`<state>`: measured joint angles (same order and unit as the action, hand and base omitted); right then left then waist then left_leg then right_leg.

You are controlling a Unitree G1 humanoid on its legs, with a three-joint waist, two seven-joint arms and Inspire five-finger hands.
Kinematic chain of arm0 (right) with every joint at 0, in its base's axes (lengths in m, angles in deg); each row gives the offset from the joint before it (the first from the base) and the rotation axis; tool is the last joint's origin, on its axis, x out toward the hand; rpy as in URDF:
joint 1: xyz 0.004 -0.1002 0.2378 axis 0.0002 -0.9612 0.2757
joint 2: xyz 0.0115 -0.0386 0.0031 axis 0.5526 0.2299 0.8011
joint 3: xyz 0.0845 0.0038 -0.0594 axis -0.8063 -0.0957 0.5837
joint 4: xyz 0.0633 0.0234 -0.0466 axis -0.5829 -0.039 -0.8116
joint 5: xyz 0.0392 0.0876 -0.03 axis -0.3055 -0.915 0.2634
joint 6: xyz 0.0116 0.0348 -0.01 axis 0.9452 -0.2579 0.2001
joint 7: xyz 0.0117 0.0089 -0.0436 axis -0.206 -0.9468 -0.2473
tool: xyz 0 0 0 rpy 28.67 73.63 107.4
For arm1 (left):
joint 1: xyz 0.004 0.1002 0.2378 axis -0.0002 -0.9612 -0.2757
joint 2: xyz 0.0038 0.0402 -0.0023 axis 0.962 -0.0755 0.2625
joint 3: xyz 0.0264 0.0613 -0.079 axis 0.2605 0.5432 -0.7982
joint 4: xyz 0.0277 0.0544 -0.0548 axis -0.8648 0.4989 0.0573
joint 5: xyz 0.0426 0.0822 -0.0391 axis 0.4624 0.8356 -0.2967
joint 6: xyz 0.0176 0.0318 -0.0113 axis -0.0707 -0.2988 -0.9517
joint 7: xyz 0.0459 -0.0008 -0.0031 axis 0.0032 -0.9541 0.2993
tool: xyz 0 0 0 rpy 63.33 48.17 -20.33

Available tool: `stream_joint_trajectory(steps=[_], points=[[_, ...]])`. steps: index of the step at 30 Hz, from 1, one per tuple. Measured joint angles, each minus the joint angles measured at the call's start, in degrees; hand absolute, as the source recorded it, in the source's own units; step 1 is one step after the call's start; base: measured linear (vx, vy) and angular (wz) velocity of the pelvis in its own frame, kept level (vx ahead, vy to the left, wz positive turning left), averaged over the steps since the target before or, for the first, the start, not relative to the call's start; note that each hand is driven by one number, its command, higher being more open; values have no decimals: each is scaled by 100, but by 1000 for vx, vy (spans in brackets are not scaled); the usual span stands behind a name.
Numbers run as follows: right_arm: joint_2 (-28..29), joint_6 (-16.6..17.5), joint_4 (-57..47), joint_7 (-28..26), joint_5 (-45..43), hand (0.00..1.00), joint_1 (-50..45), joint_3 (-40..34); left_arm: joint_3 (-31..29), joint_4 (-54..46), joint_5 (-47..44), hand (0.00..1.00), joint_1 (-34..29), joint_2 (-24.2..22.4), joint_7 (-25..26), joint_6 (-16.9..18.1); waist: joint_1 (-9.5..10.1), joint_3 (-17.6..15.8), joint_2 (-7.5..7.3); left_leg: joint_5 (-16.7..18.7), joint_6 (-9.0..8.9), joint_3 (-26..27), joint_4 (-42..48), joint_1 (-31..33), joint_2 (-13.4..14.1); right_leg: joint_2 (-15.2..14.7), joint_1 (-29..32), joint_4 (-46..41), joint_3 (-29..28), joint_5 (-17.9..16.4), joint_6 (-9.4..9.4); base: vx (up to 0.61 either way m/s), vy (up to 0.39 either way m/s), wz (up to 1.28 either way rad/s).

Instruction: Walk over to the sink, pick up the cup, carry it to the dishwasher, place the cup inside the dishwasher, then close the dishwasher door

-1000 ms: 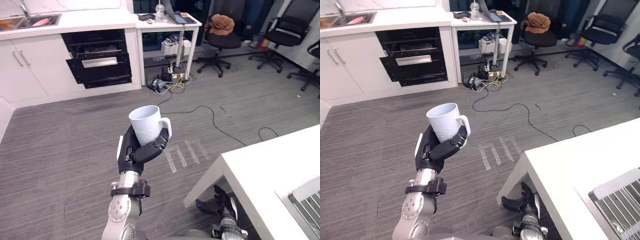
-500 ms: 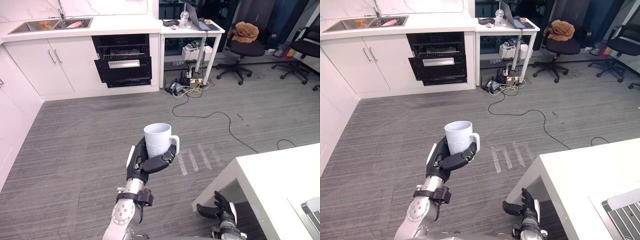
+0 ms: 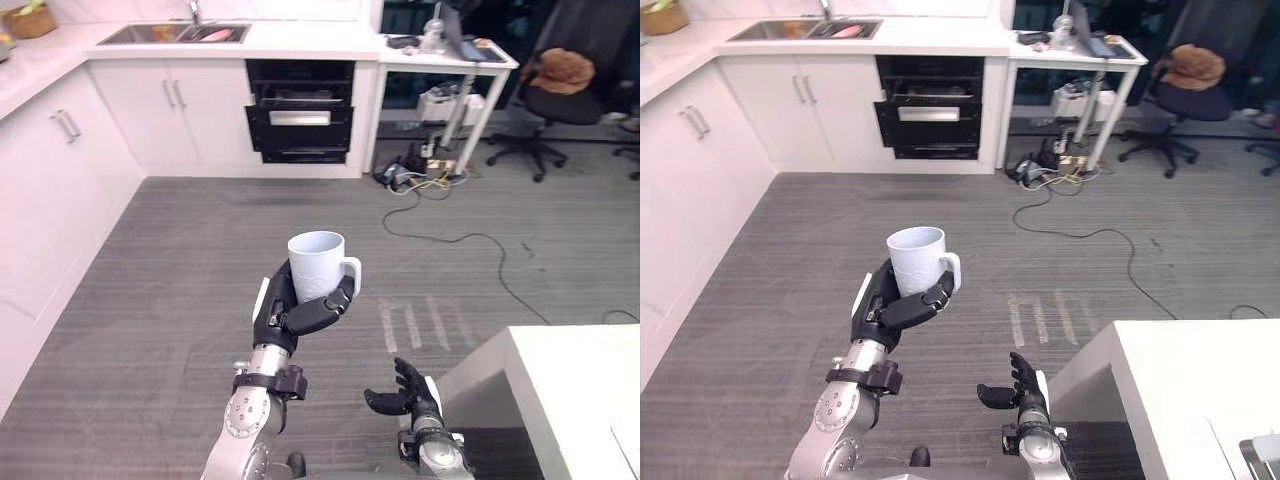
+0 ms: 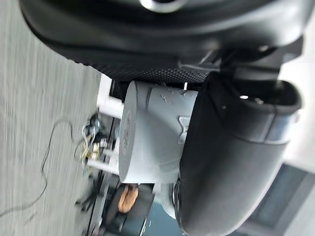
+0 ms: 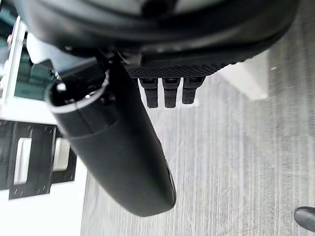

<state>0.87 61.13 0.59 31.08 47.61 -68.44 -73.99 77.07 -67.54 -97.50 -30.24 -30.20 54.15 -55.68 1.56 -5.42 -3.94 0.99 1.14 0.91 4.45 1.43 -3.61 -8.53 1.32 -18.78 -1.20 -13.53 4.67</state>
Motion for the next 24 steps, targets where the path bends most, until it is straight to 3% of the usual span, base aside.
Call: stream_joint_trajectory(steps=[4, 5, 12, 14, 22, 24], points=[[-23, 1, -332, 1, 55, 90, 0, -109, -16, -172, 0, 30, -17, -89, -12, 1, 66, 13, -2, -10, -31, -172, -54, 7, 56, 62, -236, 368, 177, 140, -14, 63, -54, 23], [-116, 1, 70, 3, 188, 90, -195, -245, 2, 81, 0, 30, -249, 96, -78, -2, -107, 296, 203, -587, -162, -281, -819, -197, 245, 356, -309, 839, -295, 419, -93, 32, -14, 7], [-71, 9, 74, -3, 183, 90, -224, -422, 2, 151, -2, 30, -187, 52, -72, -2, -151, 277, 232, -484, -194, -26, -724, -249, 306, 367, -351, 926, -463, 490, -92, -13, -6, -17], [-65, 2, 213, 24, 155, 90, -275, -685, 15, 293, -4, 30, -103, -29, -78, -16, -337, 260, 231, -425, -166, 180, -715, -285, 379, 353, -450, 1063, -338, 533, -91, -36, -22, 20], [-45, -23, 819, 92, -117, 90, -444, -1090, -164, 751, -15, 30, -17, -209, -42, -241, -374, 240, 262, -392, -250, 162, -750, -282, 454, 356, -659, 1192, 11, 542, -113, 6, -40, 16], [-48, -53, 826, 185, -117, 90, -394, -1194, -210, 755, -15, 30, -18, -188, -38, -272, -377, 222, 283, -572, -241, 274, -713, -234, 466, 291, -700, 1174, 251, 514, -92, 10, -26, 55]])
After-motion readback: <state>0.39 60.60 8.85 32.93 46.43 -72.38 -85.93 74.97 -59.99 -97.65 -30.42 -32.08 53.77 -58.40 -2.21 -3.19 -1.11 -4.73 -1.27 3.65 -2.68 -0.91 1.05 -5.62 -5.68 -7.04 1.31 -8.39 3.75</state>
